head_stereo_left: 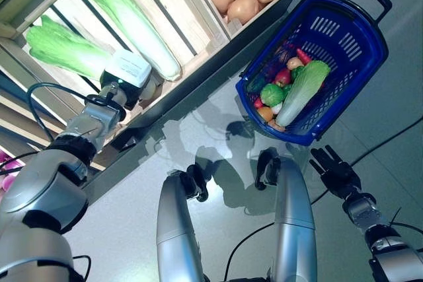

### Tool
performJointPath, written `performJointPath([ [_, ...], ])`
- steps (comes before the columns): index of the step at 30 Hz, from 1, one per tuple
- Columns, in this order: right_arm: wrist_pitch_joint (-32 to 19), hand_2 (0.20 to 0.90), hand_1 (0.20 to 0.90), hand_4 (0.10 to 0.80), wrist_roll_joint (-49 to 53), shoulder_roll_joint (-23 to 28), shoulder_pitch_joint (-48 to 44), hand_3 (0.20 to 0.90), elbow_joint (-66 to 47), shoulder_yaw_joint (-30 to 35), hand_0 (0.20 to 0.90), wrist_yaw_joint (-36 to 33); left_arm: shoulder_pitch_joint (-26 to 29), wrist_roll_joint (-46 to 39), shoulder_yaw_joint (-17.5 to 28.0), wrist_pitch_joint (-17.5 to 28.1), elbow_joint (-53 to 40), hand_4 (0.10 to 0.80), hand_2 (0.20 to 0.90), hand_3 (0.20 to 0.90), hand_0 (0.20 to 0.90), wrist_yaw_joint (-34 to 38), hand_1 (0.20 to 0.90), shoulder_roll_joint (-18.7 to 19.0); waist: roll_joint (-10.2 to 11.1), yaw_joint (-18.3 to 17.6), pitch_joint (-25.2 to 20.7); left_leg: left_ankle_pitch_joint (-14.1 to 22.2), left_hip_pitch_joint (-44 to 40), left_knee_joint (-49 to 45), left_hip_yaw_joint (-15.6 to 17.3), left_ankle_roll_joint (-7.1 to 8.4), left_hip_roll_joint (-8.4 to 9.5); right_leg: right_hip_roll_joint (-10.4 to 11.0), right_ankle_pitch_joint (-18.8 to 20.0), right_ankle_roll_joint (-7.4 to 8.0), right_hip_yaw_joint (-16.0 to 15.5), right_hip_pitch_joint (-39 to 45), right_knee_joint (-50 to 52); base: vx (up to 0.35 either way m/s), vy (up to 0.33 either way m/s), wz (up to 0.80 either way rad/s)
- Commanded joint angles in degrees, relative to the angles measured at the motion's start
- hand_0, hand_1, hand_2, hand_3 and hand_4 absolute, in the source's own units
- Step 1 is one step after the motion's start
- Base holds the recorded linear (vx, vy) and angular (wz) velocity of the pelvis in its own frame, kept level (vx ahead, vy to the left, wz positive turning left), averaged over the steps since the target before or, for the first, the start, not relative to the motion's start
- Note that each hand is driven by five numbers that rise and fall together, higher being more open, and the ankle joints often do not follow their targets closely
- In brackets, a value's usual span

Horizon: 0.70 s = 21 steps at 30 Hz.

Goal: Put vegetables into the basket

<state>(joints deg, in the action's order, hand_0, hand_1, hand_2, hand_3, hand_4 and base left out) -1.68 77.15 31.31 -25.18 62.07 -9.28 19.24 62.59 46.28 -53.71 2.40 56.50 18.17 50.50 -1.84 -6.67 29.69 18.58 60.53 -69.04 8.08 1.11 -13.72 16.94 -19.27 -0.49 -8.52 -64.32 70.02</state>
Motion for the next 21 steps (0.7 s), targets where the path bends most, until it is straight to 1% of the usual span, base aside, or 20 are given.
performJointPath([
  [1, -2.1, 0.9, 0.9, 0.8, 4.0, 2.2, 2.1, 0.9, -1.2, 4.4, 0.9, 3.9, -2.2, -1.3, -0.2, 0.3, 4.3, 0.4, 0.3, 0.3, 0.3, 0.3, 0.3, 8.0, 0.1, 0.6, 0.1, 6.8, -8.0, 2.6, 2.3, 1.25, -0.87, 2.5, 2.9, 5.55, 1.1, 10.1, -7.4, 0.002, 0.031, -0.04],
  [3, -1.8, 0.9, 0.9, 0.8, 3.8, 2.2, 1.7, 0.9, -1.4, 4.4, 0.9, 4.3, -3.1, -1.4, 0.5, 0.6, 4.5, 0.4, 0.3, 0.3, 0.3, 0.9, 0.3, 7.9, 0.0, 0.6, -0.1, 6.0, -10.2, 4.8, 2.8, 1.39, -0.83, 2.0, 3.5, 5.72, 1.1, 12.1, -9.2, 0.014, 0.022, -0.05],
  [6, -1.9, 0.9, 0.9, 0.8, 2.7, 2.1, 1.6, 0.9, -1.7, 3.8, 0.9, 5.6, -5.1, -1.9, 1.6, 1.3, 5.4, 0.4, 0.3, 0.3, 0.3, 2.1, 0.3, 7.6, 0.0, 0.4, -0.9, 4.2, -13.5, 8.9, 3.6, 2.02, -0.87, 1.1, 4.6, 5.86, 1.4, 15.2, -12.7, 0.025, 0.032, -0.08],
  [8, -1.6, 0.9, 0.9, 0.8, 2.2, 2.0, 1.6, 0.9, -2.5, 3.2, 0.9, 5.5, -6.2, -2.3, 2.3, 1.9, 5.7, 0.4, 0.3, 0.3, 0.3, 3.2, 0.3, 7.5, 0.0, 0.2, -1.7, 2.9, -15.6, 11.8, 4.2, 2.3, -0.91, 0.6, 5.3, 5.72, 1.5, 17.3, -15.1, 0.023, 0.032, -0.12],
  [11, -1.4, 0.9, 0.9, 0.8, 3.0, 1.5, 2.2, 0.9, -3.0, 2.8, 0.9, 6.2, -6.9, -4.5, 2.8, 2.7, 5.6, 0.4, 0.3, 0.3, 0.3, 5.0, 0.3, 7.5, 0.0, 0.2, -2.8, 1.5, -18.0, 14.5, 5.0, 2.44, -0.97, 0.5, 5.8, 5.37, 1.2, 19.6, -17.2, 0.01, -0.011, -0.17],
  [16, -2.0, 0.9, 0.9, 0.8, 3.3, -0.2, 4.2, 0.9, -4.0, 2.3, 0.9, 6.3, -7.7, -5.4, 3.4, 4.5, 4.2, 0.4, 0.3, 0.3, 0.3, 5.3, 0.3, 7.8, 0.0, 0.2, -5.1, -0.2, -22.7, 18.6, 5.6, 2.13, -0.31, 0.5, 6.3, 4.87, 0.5, 24.2, -20.6, 0.022, -0.034, -0.06],
  [19, -2.4, 0.9, 0.9, 0.8, 2.7, -1.6, 5.9, 0.9, -3.8, 2.4, 0.9, 6.2, -9.7, -7.4, 4.0, 5.9, 2.9, 0.4, 0.3, 0.3, 0.3, 8.0, 0.3, 7.4, -0.2, 0.4, -7.4, -1.2, -27.4, 22.5, 6.4, 1.53, 0.32, 0.6, 6.7, 4.58, -0.4, 28.7, -24.0, 0.057, -0.052, -0.07],
  [21, -2.7, 0.9, 0.9, 0.8, 2.5, -2.2, 6.6, 0.9, -4.1, 2.4, 0.9, 6.2, -10.8, -9.1, 4.8, 6.0, 2.1, 0.4, 0.3, 0.3, 0.3, 9.0, 0.3, 7.2, -0.1, 0.4, -8.2, -1.8, -29.3, 24.2, 6.8, 1.38, 0.56, 0.6, 7.0, 4.57, -0.8, 30.6, -25.6, 0.075, -0.056, -0.05],
])
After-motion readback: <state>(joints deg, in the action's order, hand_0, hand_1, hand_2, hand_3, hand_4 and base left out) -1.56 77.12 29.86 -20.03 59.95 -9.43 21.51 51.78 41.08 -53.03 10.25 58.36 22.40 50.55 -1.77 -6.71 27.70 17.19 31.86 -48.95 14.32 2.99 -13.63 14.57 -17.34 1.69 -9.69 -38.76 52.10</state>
